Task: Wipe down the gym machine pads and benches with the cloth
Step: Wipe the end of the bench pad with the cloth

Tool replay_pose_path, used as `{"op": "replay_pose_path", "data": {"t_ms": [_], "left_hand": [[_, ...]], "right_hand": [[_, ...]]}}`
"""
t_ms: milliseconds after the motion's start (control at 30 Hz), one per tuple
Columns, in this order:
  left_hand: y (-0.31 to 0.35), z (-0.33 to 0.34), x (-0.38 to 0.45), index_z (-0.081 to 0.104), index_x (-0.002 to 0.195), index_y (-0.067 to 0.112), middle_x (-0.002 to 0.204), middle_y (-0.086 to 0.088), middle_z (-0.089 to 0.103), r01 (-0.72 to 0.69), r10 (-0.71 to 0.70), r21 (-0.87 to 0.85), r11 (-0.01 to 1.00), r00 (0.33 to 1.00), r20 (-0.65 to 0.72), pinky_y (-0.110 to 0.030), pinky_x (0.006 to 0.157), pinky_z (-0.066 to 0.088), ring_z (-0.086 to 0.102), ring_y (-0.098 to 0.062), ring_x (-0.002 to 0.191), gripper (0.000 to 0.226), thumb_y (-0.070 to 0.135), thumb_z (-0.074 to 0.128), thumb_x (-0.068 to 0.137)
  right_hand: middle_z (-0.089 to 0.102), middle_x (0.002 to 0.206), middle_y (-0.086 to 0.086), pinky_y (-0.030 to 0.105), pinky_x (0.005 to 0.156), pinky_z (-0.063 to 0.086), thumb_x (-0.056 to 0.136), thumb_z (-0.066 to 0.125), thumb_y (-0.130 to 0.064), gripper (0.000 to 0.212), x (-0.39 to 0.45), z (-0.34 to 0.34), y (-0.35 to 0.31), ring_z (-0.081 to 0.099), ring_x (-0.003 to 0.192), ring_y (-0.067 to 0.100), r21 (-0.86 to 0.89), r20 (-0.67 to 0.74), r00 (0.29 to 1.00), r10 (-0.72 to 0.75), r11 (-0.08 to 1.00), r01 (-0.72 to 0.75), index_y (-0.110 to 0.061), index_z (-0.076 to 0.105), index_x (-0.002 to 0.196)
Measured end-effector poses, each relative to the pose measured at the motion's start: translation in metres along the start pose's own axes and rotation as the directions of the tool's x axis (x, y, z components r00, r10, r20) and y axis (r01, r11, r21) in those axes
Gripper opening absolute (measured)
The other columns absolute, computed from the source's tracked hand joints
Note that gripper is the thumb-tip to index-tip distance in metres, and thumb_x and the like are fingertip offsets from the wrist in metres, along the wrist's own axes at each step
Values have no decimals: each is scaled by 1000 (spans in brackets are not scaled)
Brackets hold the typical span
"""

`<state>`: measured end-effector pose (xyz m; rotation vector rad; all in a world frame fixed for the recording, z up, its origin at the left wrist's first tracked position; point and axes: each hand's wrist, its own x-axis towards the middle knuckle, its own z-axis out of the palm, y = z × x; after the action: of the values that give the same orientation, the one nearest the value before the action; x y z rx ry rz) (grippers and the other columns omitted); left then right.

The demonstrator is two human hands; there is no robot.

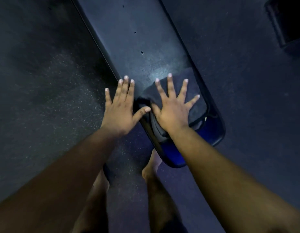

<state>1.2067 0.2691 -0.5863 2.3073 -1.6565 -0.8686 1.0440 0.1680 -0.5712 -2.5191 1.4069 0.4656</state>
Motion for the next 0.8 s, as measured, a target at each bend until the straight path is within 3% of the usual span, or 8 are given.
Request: {"op": "replay_pose_path", "data": {"t_ms": [100,167,267,367,400,533,700,800], "left_hand": [[1,-1,-8,-10,163,17,170,-1,-21,7,-6,-22,1000,1000,11,-59,125,-12,-20,-16,156,107,89,-2,84],[3,-1,-13,-10,163,17,170,-1,-22,7,-7,4,1000,999,39,-59,125,-10,-21,-16,156,109,90,-5,83],[8,0,-11,-10,163,16,169,-1,-24,-20,17,52,998,999,40,-58,125,-11,-22,-16,156,108,89,-4,83],[13,5,-2,-8,163,15,169,-1,-21,-36,34,76,996,999,17,-57,125,-11,-19,-17,157,107,88,-3,85],[14,7,2,-7,164,15,170,-1,-20,-18,18,83,996,1000,3,-57,125,-11,-19,-17,157,107,88,-3,85],[17,5,4,-5,164,15,171,-4,-16,-16,14,108,994,1000,21,-58,124,-12,-16,-18,158,115,94,4,81],[17,-5,6,6,164,12,172,-6,-6,-64,62,150,987,998,21,-68,123,5,-8,-20,159,111,91,11,87],[14,-17,26,-4,163,16,171,-3,-16,35,-31,99,994,999,-37,-61,125,-8,-16,-18,158,107,90,0,86]], "right_hand": [[-4,173,-5,87,105,7,86,52,-62,90,-77,18,29,-6,157,40,-115,43,964,-263,957,267,-44,6,162],[4,173,-3,87,103,11,81,50,-64,92,-112,26,67,0,158,36,-173,104,947,-303,932,317,-45,9,162],[-2,173,-2,90,101,8,85,43,-66,87,-78,20,97,-3,158,36,-131,44,994,-101,986,106,-51,0,159],[-15,171,-4,90,102,0,93,37,-66,79,-22,3,61,-15,155,42,24,3,987,163,986,-163,-53,-7,157],[-17,171,-4,90,102,-2,93,38,-65,80,-11,0,45,-18,154,44,35,5,988,152,988,-152,-52,-8,158],[-11,172,-6,86,106,0,96,41,-66,79,-31,3,37,-12,157,36,-37,19,987,-163,986,163,-46,0,161],[8,173,2,90,100,13,93,33,-71,72,-49,-2,78,8,155,46,-55,100,995,-5,998,11,-49,16,160],[1,173,-7,89,102,11,98,32,-64,66,16,-18,48,-2,154,48,11,28,999,-18,1000,18,-50,10,159]]}}
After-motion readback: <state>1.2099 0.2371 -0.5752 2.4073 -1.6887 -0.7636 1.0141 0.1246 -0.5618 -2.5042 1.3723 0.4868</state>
